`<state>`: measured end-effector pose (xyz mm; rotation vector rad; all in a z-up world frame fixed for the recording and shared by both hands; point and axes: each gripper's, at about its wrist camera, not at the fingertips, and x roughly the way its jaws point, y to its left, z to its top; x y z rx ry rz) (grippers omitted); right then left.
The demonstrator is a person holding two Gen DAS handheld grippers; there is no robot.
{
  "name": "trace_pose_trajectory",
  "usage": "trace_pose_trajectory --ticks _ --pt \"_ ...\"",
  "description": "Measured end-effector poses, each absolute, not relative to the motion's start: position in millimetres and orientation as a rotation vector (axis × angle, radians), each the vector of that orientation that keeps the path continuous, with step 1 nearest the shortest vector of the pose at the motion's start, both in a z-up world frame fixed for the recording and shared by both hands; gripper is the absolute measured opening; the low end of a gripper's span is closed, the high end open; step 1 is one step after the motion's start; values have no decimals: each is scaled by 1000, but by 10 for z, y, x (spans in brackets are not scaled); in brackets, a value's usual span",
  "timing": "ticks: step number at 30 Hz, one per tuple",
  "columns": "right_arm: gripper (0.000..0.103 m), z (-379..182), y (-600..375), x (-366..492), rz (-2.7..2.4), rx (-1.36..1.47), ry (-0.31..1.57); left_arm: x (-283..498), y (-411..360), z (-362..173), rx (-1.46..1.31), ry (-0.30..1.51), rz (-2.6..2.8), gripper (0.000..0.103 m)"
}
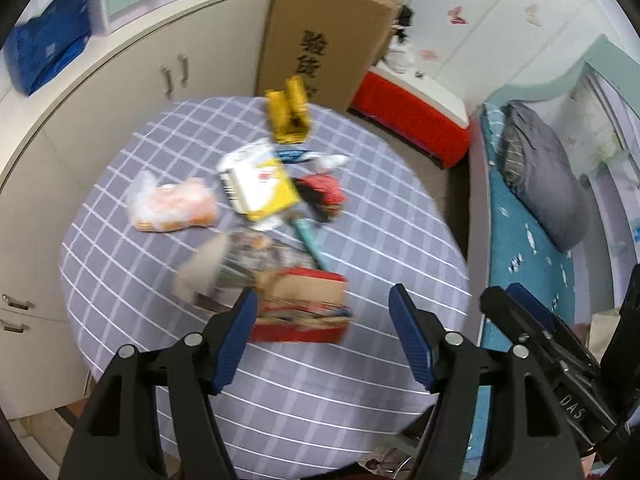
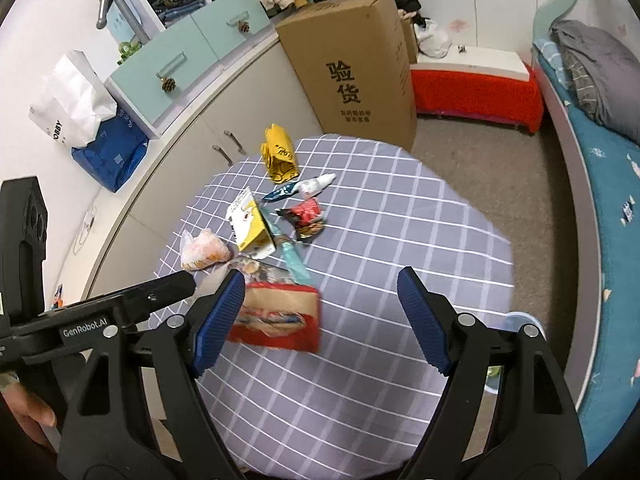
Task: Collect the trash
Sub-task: 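Move both tools back over the table, then grasp the orange-printed plastic bag with the left tool while the right tool grasps the red snack bag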
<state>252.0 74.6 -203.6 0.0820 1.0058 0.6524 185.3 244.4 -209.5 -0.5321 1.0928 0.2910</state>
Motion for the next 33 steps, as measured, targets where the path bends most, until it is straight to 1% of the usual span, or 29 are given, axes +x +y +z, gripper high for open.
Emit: trace_pose_trajectory --ticks 6,10,13,20,25,31,33 --pt "77 -2275 1189 2650 615 107 1048 1912 3075 -2451 -533 1176 333 70" --pt "77 -2459 1377 2771 574 125 1079 2043 3346 -2736 -471 1228 336 70" --pt "77 -2597 1493 2860 548 129 1108 2141 3524 -2914 -488 1250 322 70" --pt "77 -2845 1671 3101 505 122 1149 2468 3606 -3195 -334 1291 283 70" --pt "77 -2956 1763 3292 482 109 1157 2616 3491 -3231 -152 1265 274 70" --pt "77 -3099 1907 3487 494 79 1171 2740 3603 -3266 -124 1258 271 70" --pt "77 -3134 1957 3528 501 71 1174 2781 3637 -3280 -114 1256 279 67"
